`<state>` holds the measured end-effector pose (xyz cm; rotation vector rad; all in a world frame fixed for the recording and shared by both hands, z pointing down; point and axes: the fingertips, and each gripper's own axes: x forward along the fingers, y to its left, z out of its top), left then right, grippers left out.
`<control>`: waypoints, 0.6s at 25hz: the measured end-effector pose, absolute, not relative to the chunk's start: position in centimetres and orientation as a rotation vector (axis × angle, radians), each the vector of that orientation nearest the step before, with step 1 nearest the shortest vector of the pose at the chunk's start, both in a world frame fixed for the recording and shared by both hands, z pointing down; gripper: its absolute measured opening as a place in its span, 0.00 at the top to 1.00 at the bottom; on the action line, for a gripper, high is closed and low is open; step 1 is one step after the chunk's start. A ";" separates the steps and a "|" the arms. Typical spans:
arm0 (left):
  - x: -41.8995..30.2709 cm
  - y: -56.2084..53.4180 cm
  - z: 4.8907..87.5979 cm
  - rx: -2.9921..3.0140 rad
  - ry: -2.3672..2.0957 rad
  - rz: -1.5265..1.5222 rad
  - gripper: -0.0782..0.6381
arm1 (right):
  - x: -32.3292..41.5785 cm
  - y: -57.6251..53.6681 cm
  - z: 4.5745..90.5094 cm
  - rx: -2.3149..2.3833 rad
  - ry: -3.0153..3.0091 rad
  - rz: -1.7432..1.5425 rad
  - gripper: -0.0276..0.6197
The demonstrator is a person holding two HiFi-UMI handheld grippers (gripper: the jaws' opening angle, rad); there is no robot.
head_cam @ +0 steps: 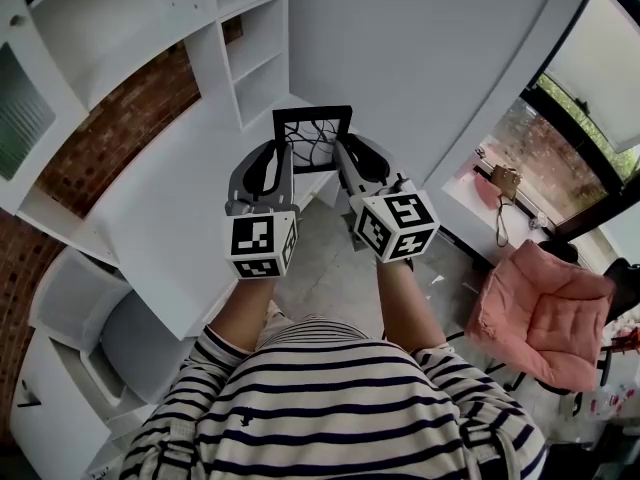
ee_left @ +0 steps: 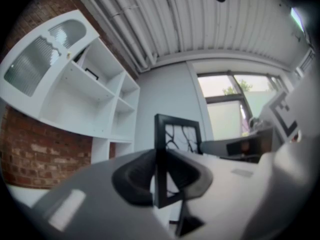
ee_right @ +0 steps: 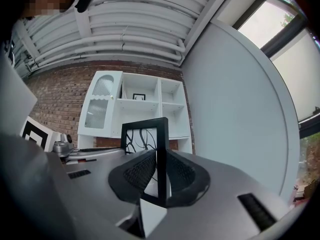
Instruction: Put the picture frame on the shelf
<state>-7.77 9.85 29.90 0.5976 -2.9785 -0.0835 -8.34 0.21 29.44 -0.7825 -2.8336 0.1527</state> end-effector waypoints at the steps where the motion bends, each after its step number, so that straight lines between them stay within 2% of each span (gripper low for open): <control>1: -7.7 9.8 29.8 0.600 -2.979 -0.085 0.79 | -8.3 0.1 29.4 -0.779 -2.836 0.149 0.89; 15: -7.0 9.7 28.9 0.612 -2.992 -0.117 0.79 | -7.7 0.1 28.5 -0.808 -2.851 0.098 0.89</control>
